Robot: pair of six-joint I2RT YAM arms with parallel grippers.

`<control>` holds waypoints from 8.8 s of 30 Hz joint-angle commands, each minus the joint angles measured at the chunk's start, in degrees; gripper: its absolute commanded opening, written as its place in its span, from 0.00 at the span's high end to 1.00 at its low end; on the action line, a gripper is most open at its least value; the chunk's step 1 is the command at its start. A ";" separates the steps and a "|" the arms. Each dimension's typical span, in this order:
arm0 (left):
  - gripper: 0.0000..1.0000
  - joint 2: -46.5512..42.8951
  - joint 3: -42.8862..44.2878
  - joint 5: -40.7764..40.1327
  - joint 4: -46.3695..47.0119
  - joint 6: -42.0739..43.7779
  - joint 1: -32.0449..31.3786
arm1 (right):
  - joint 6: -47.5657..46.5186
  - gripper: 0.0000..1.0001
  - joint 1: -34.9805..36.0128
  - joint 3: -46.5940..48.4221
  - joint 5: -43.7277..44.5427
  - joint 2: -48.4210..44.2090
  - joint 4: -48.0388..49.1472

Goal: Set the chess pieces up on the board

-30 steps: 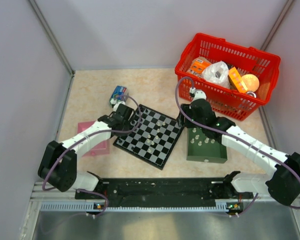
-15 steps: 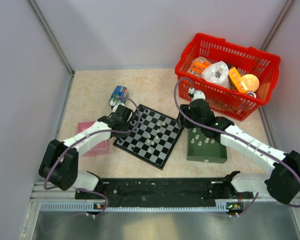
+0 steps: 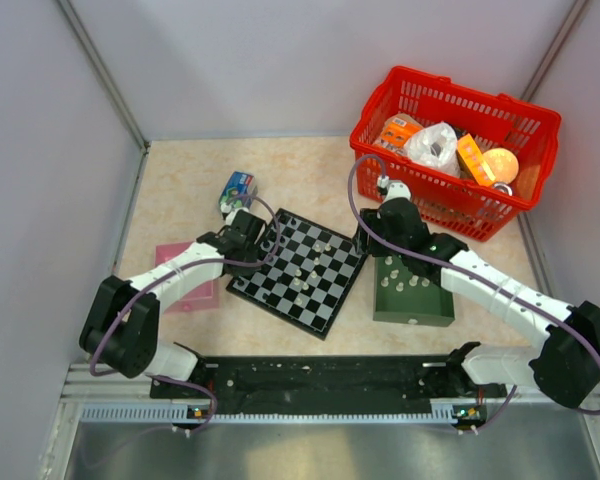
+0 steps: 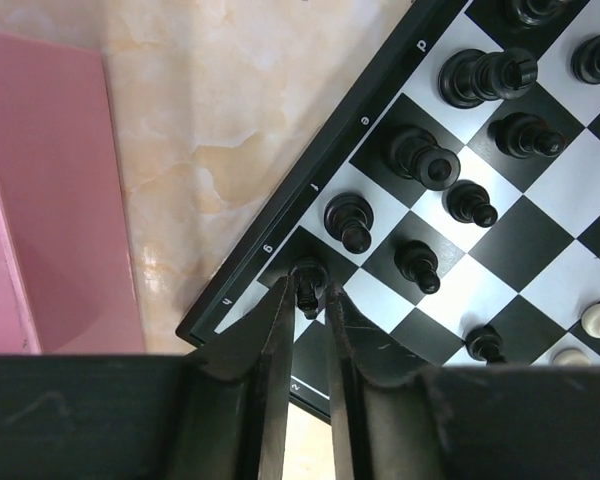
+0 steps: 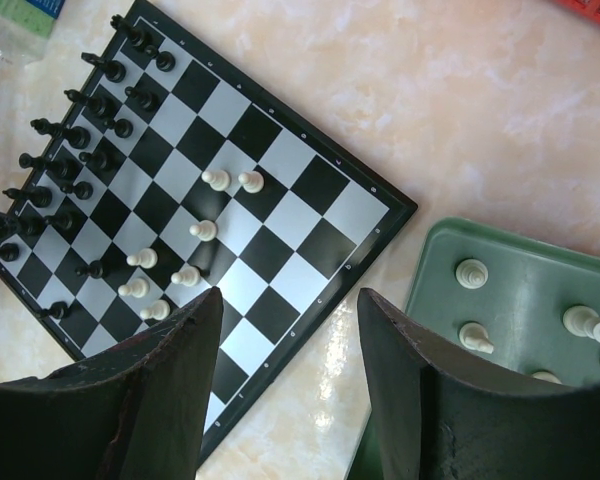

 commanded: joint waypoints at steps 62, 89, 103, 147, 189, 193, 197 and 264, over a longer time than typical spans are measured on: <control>0.81 2.75 2.58 7.52 5.85 -3.11 -10.35 | 0.34 0.42 -0.29 0.92 -0.37 -0.52 1.29; 0.95 -2.96 -0.15 -6.10 -1.79 -4.87 -10.18 | 0.60 0.42 -0.29 0.75 -1.07 -0.61 1.38; 0.95 0.38 -0.41 -5.84 0.05 -4.17 -9.47 | 0.60 0.42 -0.29 0.75 -1.16 -0.96 1.29; 0.39 -15.44 -2.87 1.80 -6.01 -5.83 -9.21 | 0.95 0.42 -0.29 0.40 -1.51 -0.78 1.56; 0.89 -5.60 -5.25 5.59 -1.17 -6.71 -10.62 | 0.60 0.41 -0.29 0.57 -1.69 -0.34 1.56; 0.91 -5.86 -4.81 2.61 -2.84 -6.63 -10.62 | 0.69 0.41 -0.29 0.66 -1.69 -0.34 1.64; 0.91 -5.42 -3.67 -0.64 -4.69 -6.37 -10.62 | 0.69 0.41 -0.29 0.66 -1.69 -0.17 1.64; 0.08 -16.25 16.26 -7.61 0.49 9.19 -2.20 | -0.19 0.38 2.78 9.70 -3.46 10.63 -2.39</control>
